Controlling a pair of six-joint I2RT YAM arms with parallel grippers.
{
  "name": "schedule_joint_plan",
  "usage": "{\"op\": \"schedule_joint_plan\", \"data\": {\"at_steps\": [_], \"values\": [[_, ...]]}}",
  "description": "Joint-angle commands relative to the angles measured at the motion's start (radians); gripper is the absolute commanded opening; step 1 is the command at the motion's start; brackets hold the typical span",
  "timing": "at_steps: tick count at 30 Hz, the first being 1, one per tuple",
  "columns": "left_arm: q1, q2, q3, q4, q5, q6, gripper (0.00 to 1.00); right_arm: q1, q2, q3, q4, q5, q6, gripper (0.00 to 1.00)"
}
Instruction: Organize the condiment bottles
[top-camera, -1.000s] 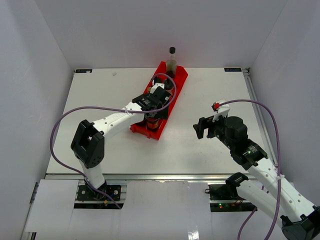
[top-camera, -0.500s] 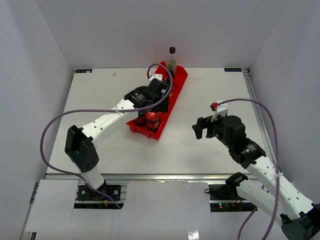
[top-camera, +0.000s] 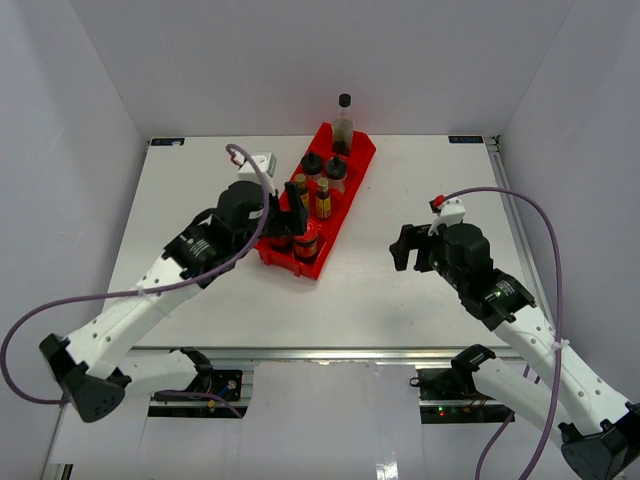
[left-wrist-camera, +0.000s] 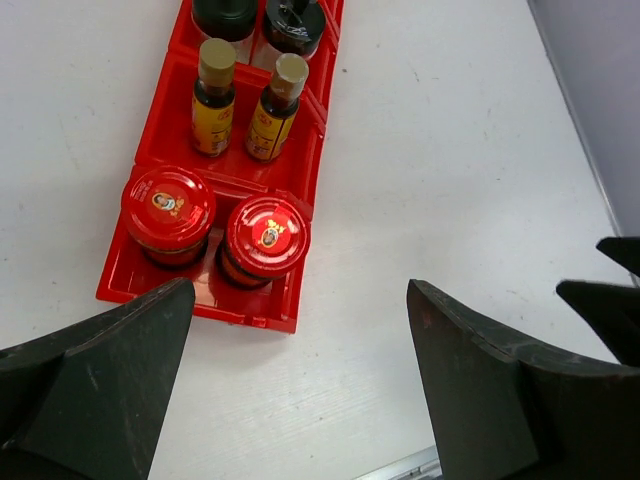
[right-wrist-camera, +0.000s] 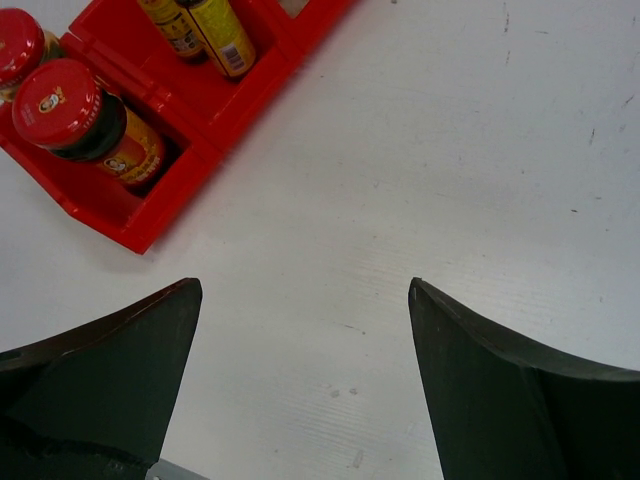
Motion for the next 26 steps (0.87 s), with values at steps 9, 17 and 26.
{"op": "schedule_joint_plan", "data": {"at_steps": [9,17,26], "values": [[-0.004,-0.371,-0.25,0.008,-0.019,-0.095,0.98,-0.001,-0.112,0.05,-0.035,0.009,0.118,0.9],[-0.004,-0.415,-0.292,-0.042,-0.054,-0.177,0.98,-0.001,-0.14,0.084,-0.064,0.013,0.132,0.9],[-0.004,-0.455,-0.299,-0.055,-0.071,-0.184,0.98,-0.001,-0.156,0.084,-0.06,0.021,0.155,0.9]]}}
